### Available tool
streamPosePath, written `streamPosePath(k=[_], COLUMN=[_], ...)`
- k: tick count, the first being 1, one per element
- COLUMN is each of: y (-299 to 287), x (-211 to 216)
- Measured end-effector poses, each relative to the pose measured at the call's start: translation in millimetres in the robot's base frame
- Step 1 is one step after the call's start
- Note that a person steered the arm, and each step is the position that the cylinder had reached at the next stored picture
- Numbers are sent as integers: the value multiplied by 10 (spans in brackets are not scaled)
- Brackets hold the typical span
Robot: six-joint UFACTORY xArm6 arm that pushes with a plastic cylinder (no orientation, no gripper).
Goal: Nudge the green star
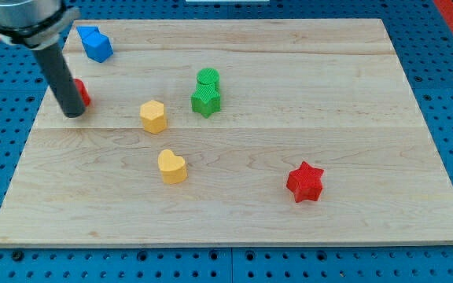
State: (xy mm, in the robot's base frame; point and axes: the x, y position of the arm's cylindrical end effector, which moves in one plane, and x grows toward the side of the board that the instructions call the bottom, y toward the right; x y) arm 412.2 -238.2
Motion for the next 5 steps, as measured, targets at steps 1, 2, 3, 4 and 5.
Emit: streamPosePath(k=[1, 2, 3, 4, 5], y=[432, 940, 1202, 1878, 1836], x=[-81, -338, -431, -314, -13])
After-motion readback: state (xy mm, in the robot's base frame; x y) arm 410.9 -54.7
